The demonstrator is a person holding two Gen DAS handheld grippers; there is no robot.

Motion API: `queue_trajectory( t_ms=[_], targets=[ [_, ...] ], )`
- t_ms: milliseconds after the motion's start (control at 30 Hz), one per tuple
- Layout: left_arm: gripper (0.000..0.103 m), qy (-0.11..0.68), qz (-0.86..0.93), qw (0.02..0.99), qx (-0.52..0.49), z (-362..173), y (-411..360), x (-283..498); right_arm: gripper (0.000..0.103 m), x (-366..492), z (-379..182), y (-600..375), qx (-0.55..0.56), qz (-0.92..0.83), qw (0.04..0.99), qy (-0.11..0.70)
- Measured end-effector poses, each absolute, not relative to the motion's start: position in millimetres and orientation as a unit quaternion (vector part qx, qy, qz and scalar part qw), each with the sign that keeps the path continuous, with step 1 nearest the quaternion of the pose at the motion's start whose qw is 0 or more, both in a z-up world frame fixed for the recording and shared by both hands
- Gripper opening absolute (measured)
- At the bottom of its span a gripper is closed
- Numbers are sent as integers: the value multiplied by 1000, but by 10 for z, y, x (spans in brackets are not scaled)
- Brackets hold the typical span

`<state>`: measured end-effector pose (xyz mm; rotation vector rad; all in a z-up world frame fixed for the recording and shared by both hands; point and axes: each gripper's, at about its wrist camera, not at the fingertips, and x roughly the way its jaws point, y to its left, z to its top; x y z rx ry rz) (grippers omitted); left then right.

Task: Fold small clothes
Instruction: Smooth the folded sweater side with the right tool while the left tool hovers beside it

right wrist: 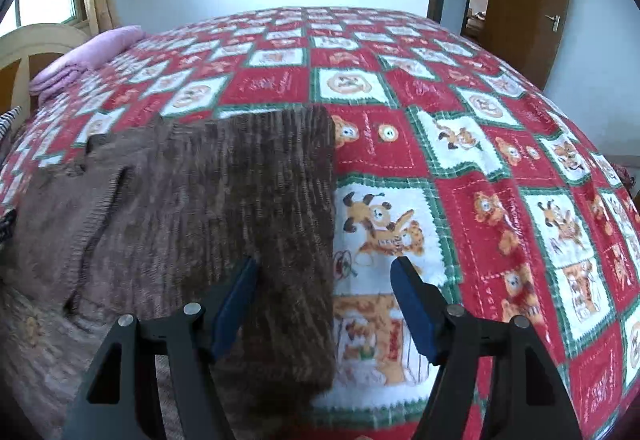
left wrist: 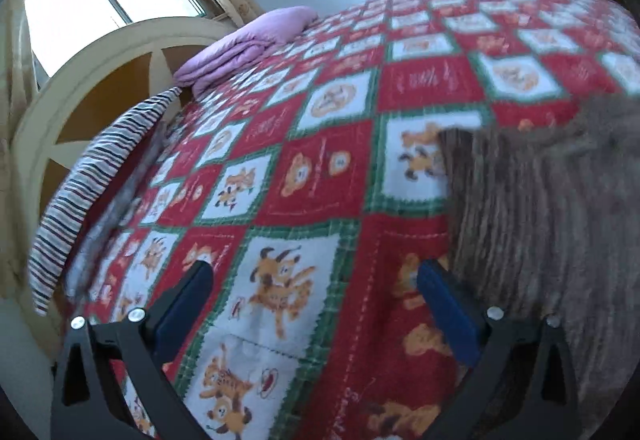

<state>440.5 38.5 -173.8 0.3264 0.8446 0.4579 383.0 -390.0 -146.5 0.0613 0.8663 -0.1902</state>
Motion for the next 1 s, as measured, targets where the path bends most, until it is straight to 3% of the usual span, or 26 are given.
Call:
queue_trajectory(
  t_ms=[267,533,1000],
  targets=[
    [103,408,241,870,135,-1686,538,4311,72,3698,-1482,-4016,21,-127,904,408],
    [103,403,152,897,98,-1554,631,3835,76,3375,-1476,-4239,93,-98,902,409],
    [103,369,57,926,52,-1293,493,3028,79,2718,-1355,-3984,102,-70,899,419]
  ],
)
